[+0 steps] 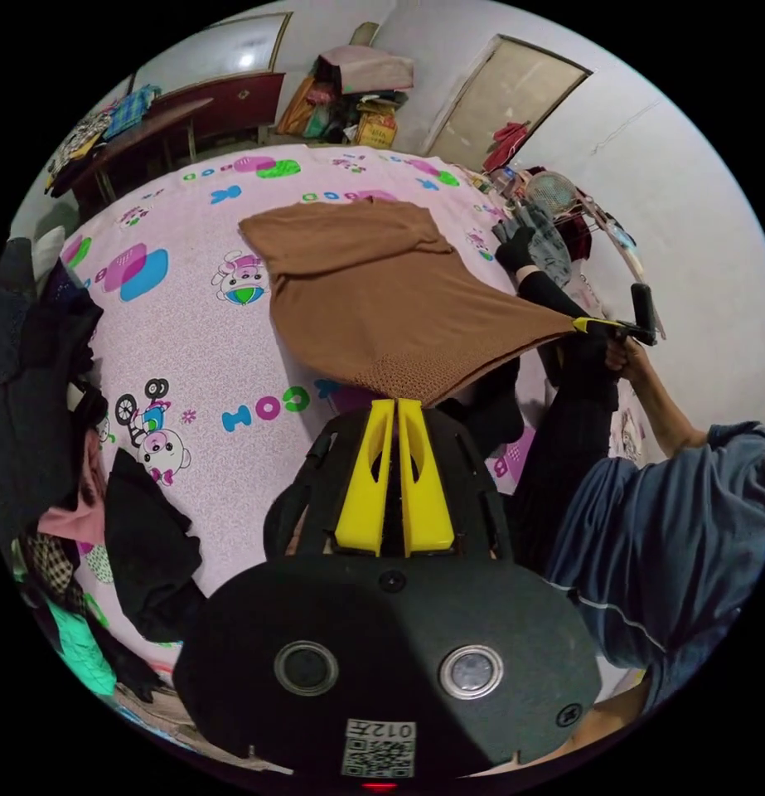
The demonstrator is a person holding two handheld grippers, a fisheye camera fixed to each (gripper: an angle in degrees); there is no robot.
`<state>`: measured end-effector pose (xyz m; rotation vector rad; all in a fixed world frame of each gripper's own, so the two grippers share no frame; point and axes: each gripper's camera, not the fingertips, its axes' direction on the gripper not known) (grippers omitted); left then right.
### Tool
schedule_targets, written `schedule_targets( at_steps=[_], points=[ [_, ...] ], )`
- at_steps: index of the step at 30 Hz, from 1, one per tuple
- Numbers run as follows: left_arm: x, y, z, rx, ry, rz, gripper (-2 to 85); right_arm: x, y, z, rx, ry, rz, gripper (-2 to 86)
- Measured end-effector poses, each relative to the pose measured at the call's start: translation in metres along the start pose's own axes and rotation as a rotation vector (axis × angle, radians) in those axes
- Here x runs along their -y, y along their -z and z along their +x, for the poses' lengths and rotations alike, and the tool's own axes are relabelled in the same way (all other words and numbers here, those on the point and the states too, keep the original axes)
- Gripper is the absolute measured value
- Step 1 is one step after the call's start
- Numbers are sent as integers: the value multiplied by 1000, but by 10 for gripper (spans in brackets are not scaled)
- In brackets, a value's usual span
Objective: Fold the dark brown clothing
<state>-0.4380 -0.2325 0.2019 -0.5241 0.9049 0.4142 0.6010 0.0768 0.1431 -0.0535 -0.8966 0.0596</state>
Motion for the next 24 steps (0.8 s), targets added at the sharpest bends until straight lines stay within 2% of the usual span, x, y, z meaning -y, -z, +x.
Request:
schedule_targets(
  at_steps=[9, 13, 19, 24],
  points=[
    [-10, 33, 5, -9, -7, 83, -1, 2, 48, 7, 48, 56, 138, -10],
    [21, 23, -21, -23, 13, 93, -1, 36, 45, 37, 79, 39, 227, -9],
    [90, 18, -57, 9, -1, 101, -1, 114, 33, 67, 21, 79, 246, -9],
    [150, 1, -104, 17, 38, 71, -2, 173, 19, 116, 45, 14, 246, -9]
  ],
)
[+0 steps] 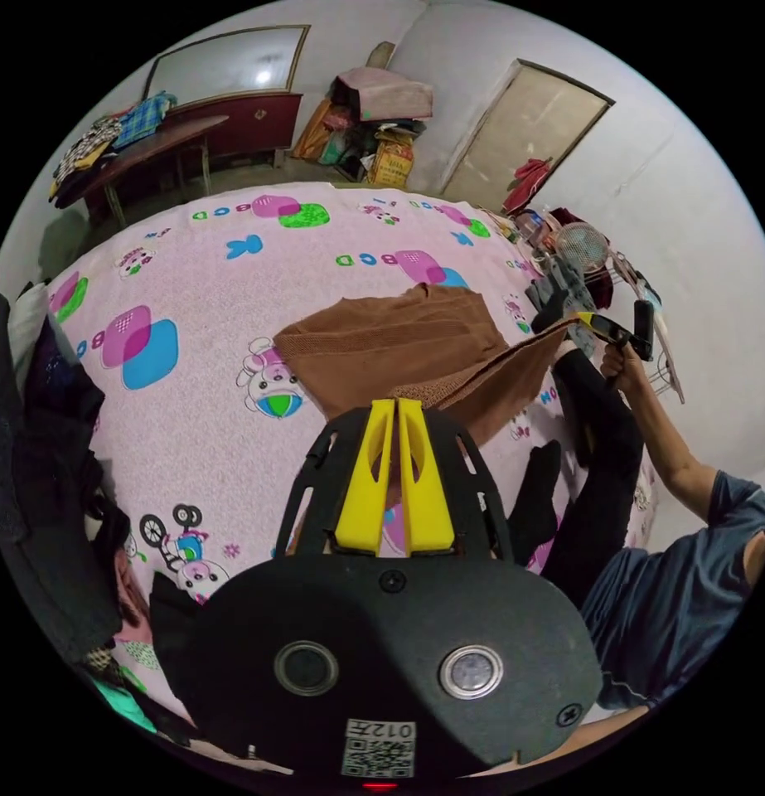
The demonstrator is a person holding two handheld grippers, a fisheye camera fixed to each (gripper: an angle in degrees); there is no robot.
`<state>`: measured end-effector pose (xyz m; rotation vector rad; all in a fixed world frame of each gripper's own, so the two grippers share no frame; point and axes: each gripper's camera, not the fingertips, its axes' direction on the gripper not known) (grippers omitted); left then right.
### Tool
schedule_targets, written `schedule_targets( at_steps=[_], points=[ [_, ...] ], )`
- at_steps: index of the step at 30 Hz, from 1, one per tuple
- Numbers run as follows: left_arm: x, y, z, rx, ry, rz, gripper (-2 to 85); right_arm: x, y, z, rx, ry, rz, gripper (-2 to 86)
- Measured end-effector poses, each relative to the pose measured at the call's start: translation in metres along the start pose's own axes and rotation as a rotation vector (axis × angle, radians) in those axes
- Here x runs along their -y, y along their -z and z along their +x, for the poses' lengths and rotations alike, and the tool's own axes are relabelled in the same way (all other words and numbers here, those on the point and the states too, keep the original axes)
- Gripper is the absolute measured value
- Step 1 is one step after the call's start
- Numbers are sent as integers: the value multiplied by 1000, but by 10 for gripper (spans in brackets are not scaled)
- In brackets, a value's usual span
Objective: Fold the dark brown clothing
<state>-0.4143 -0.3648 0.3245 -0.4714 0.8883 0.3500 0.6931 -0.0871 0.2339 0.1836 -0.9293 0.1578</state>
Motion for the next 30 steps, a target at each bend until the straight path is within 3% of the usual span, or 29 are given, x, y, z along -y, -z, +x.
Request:
schedule_targets(
  at_steps=[12, 18, 24, 30],
  points=[
    [103, -72, -93, -84, 151, -44, -1, 98, -84, 113, -5, -122, -89, -10],
    [127, -122, -120, -38, 226, -54, -1, 119, -131, 157, -91, -163, -144, -9],
    [128, -143, -136, 0, 340, -14, -1, 124, -155, 173, -209, -156, -200, 2],
    [99, -115, -132, 50, 380, 111, 0, 115, -126, 166, -249, -167, -113, 38]
  ],
)
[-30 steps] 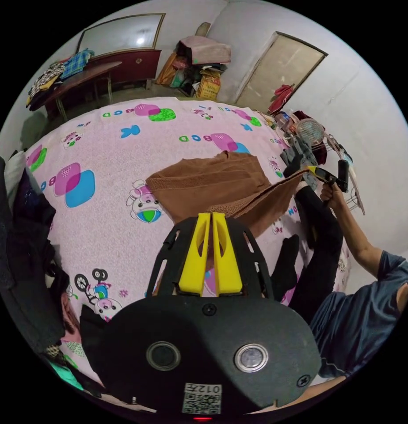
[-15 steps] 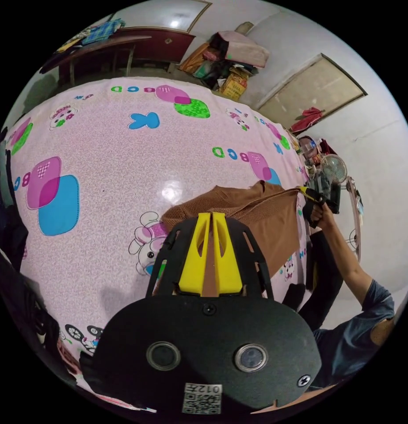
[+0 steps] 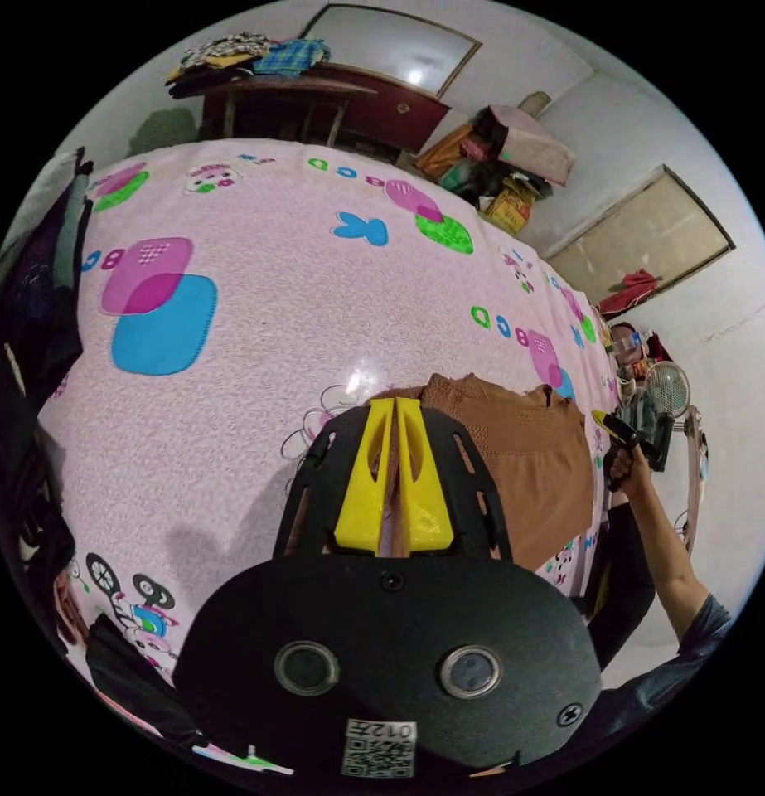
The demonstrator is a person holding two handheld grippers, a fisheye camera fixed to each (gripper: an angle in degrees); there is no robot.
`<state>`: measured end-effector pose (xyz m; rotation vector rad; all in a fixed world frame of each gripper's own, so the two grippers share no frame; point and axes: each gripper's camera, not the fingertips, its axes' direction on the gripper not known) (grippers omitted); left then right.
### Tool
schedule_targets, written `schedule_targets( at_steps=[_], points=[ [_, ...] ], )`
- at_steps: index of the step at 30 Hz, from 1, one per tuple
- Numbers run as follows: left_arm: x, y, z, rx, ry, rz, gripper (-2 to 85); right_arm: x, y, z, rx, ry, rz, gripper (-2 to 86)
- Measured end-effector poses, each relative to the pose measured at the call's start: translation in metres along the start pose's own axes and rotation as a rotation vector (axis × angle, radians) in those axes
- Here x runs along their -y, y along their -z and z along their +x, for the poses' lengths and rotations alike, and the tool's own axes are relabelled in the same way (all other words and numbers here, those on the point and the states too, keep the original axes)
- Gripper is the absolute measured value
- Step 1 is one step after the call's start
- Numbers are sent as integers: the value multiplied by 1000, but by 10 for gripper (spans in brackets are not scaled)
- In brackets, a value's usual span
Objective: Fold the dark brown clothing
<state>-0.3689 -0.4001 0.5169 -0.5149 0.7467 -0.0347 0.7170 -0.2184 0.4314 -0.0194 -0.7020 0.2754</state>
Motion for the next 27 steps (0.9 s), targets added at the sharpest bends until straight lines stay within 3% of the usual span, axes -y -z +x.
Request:
schedule_targets(
  at_steps=[12, 27],
  points=[
    [-95, -20, 35, 82, -301, -281, 21, -122, 14, 7, 18, -32, -123, 51],
    [-115, -72, 57, 177, -401, -350, 4, -154, -11, -2, -117, -11, -150, -8]
  ],
)
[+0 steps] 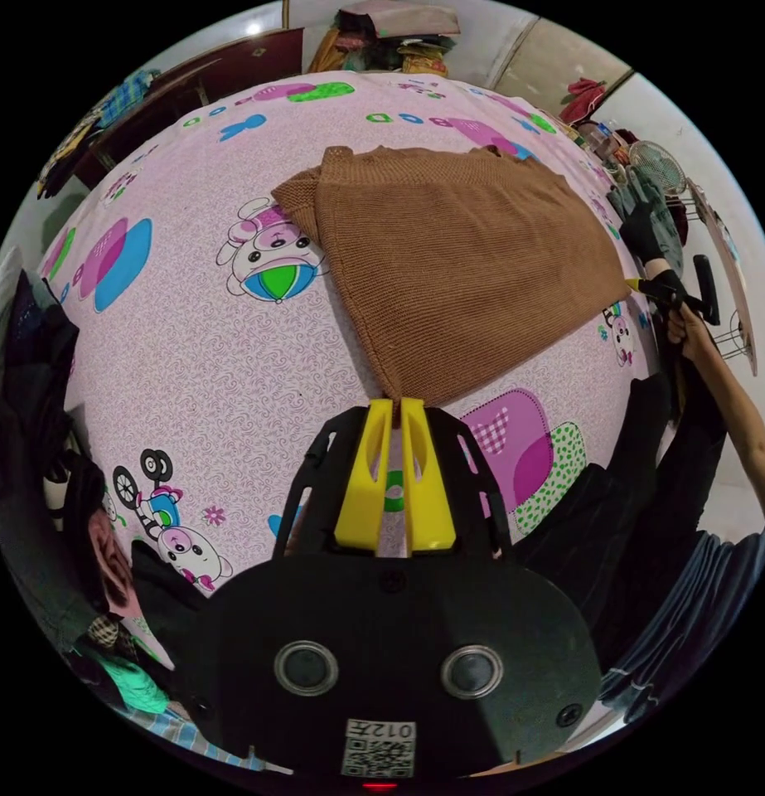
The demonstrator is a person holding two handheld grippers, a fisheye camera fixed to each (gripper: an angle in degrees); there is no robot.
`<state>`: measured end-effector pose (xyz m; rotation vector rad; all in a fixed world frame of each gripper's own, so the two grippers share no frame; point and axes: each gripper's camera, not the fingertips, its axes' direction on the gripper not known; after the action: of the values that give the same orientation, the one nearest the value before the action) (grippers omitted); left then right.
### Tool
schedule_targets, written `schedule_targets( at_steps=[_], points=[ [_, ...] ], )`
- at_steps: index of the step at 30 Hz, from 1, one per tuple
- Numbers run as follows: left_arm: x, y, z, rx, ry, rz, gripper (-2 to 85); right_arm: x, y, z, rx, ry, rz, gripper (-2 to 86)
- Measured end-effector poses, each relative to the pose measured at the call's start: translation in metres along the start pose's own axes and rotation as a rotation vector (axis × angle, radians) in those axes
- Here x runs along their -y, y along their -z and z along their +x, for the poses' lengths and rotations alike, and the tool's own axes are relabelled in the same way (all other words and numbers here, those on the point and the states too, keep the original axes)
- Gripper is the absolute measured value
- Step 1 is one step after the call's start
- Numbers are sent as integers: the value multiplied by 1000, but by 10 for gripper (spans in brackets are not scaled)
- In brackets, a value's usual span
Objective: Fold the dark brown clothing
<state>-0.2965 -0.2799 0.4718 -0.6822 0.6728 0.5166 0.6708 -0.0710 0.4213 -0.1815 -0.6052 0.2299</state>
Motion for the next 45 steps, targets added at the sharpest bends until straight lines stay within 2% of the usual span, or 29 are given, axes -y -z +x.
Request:
schedule_targets(
  at_steps=[4, 9, 15, 22, 29, 35, 42, 45],
  points=[
    [-1, -7, -5, 6, 8, -12, 3, -11, -5, 2, -53, -19, -4, -7],
    [-6, -6, -14, -52, 31, 43, 5, -30, -4, -6, 13, -35, 69, 11],
    [-5, -19, -18, -61, -4, 4, 10, -46, -34, -33, 61, 2, 17, 62],
    [-4, -30, -29, -41, -2, 4, 5, -61, -65, -67, 53, 3, 39, 6],
    [-5, -35, -46, -45, -42, -26, 2, -83, -84, -96, -17, 9, -2, -8],
    [-7, -37, -68, -85, -48, -42, 3, -105, -109, -142, -132, 66, -52, -9],
    [-22, -24, -125, -125, 110, 53, 5, -142, -122, -239, -265, 199, 115, -3],
    [-21, -14, -163, -181, 202, 116, 7, -157, -141, -306, -208, 320, 145, 2]
  ],
)
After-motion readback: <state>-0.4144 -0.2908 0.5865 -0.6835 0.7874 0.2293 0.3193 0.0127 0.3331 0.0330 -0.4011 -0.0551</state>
